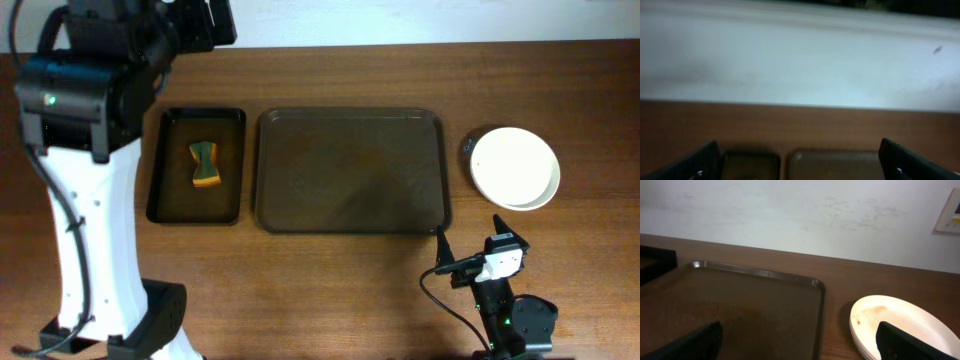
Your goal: Clean dirty plates on tray and stack at the side
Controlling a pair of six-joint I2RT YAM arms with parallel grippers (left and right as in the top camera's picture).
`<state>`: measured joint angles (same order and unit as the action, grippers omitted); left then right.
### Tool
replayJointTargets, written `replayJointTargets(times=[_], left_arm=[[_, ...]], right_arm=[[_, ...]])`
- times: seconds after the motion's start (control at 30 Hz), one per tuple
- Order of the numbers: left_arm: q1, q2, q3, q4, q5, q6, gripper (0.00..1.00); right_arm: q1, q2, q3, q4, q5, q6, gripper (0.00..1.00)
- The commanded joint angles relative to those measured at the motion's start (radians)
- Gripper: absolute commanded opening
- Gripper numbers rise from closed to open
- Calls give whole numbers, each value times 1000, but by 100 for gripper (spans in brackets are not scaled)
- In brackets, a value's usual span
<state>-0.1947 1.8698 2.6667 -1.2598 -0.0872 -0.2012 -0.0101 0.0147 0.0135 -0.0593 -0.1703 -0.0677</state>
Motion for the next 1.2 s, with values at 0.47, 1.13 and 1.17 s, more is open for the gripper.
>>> replayJointTargets(times=[0.47, 1.13, 1.17], left_arm=[[105, -846, -1539, 903, -93, 17, 100], [239, -1827, -2659, 1179, 42, 417, 100], [237, -1868, -2659, 1182, 42, 416, 100]], right_arm=[[11, -11, -8, -1, -9, -3, 98], [11, -11, -8, -1, -9, -3, 98], [11, -11, -8, -1, -9, -3, 98]])
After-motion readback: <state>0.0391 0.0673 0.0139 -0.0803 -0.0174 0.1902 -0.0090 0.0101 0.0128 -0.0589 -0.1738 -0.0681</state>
